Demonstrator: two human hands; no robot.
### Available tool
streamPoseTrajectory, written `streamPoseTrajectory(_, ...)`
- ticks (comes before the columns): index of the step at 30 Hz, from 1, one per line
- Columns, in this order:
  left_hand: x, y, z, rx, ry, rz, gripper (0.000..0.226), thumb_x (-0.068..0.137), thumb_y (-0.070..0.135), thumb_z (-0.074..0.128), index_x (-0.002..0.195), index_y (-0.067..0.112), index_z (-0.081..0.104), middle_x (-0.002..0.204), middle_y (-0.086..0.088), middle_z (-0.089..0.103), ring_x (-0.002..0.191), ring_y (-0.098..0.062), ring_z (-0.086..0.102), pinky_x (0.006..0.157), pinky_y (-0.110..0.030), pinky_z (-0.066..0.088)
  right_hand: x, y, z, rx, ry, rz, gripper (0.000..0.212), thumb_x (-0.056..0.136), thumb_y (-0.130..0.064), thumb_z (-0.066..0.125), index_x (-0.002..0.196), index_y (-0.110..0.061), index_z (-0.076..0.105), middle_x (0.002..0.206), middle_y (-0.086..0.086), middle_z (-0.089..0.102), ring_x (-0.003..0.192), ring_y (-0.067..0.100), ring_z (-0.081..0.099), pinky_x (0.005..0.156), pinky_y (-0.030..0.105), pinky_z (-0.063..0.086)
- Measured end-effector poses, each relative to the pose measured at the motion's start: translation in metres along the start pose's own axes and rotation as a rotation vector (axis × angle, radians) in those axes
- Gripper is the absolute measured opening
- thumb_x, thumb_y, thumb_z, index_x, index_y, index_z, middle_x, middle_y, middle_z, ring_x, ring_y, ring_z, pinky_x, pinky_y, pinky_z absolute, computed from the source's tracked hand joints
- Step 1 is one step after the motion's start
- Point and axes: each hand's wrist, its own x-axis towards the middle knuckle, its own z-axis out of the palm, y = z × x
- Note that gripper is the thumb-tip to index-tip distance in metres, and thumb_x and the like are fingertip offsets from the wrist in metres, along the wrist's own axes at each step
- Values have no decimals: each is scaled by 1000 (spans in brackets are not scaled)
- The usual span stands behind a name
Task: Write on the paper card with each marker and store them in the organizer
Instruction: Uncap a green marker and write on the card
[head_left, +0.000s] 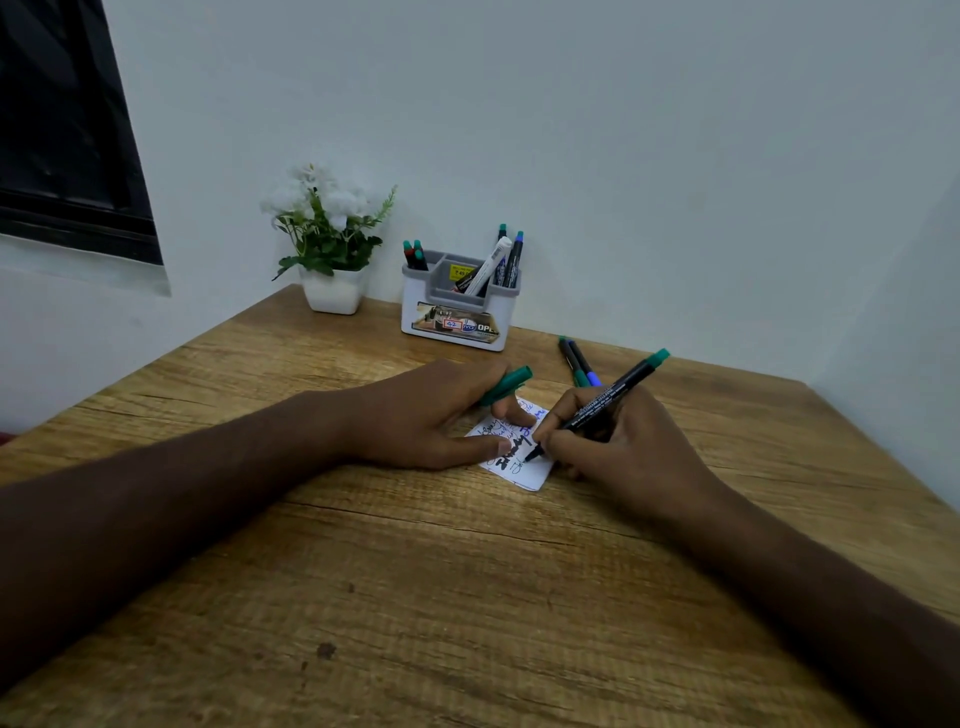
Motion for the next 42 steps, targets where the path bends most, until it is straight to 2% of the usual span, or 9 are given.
streamPoseTrajectory(10, -1, 0, 0, 24, -17, -27, 41, 101, 53, 62, 126, 23, 51, 106, 8, 60, 90, -9, 55, 72, -23, 45, 0, -1, 1, 23, 29, 7, 8, 85, -29, 74, 82, -24, 79, 81, 3, 79, 82, 29, 74, 82, 59, 63)
streamPoseTrajectory(17, 0, 0, 0, 3, -5, -3, 33, 102, 50, 65, 119, 24, 52, 103, 8, 60, 89, -10, 57, 73, -33, 48, 1, 3, 0, 26, 30, 27, 6, 90, -24, 77, 85, -23, 79, 83, -1, 80, 74, 9, 72, 77, 41, 66)
streamPoseTrajectory(20, 0, 1, 0, -2, -3, -1, 31, 101, 49, 65, 118, 27, 51, 102, 13, 59, 89, -6, 56, 71, -21, 43, 1, 3, 0, 18, 16, 12, 6, 92, -23, 77, 87, -25, 79, 82, -5, 80, 68, 4, 72, 70, 29, 63)
streamPoseTrajectory(22, -1, 2, -1, -2, -3, 4, 29, 101, 49, 65, 118, 31, 49, 102, 18, 57, 90, -3, 56, 71, -17, 41, 1, 3, -1, 21, 17, 11, 8, 91, -22, 76, 84, -23, 79, 81, -3, 81, 68, 7, 72, 71, 33, 64)
streamPoseTrajectory(25, -1, 3, -1, -6, -9, 3, 27, 101, 49, 65, 116, 33, 48, 103, 14, 59, 90, -6, 56, 74, -26, 46, 1, 3, -1, 11, 33, 6, 8, 90, -22, 76, 82, -23, 79, 81, -1, 80, 70, 11, 73, 74, 38, 64)
streamPoseTrajectory(29, -1, 6, -3, -19, -7, 14, 24, 101, 47, 65, 112, 38, 45, 103, 14, 59, 92, -8, 57, 76, -31, 48, 1, 3, -1, 26, 34, 15, 8, 91, -19, 76, 84, -21, 79, 80, 1, 81, 65, 7, 73, 67, 25, 62)
streamPoseTrajectory(33, -2, 5, -2, -12, -10, -5, 27, 100, 52, 64, 115, 35, 49, 105, 14, 60, 94, -7, 57, 78, -33, 50, 2, 3, -2, 27, 51, 39, 7, 91, -20, 77, 84, -21, 79, 82, 5, 81, 69, 14, 76, 75, 38, 65)
streamPoseTrajectory(37, -2, 4, -2, -27, 3, -26, 39, 98, 52, 65, 125, 26, 52, 110, 16, 62, 99, -2, 56, 78, -18, 45, 3, 3, -2, 20, 66, 56, 5, 91, -22, 78, 87, -22, 79, 83, 6, 82, 73, 21, 78, 82, 47, 66)
streamPoseTrajectory(42, -2, 7, -4, -35, 4, 0, 24, 99, 49, 67, 112, 38, 49, 109, 19, 63, 100, -4, 60, 80, -24, 49, 2, 2, -1, 24, 77, 63, 6, 92, -20, 76, 87, -20, 79, 82, 6, 82, 75, 23, 78, 84, 51, 65)
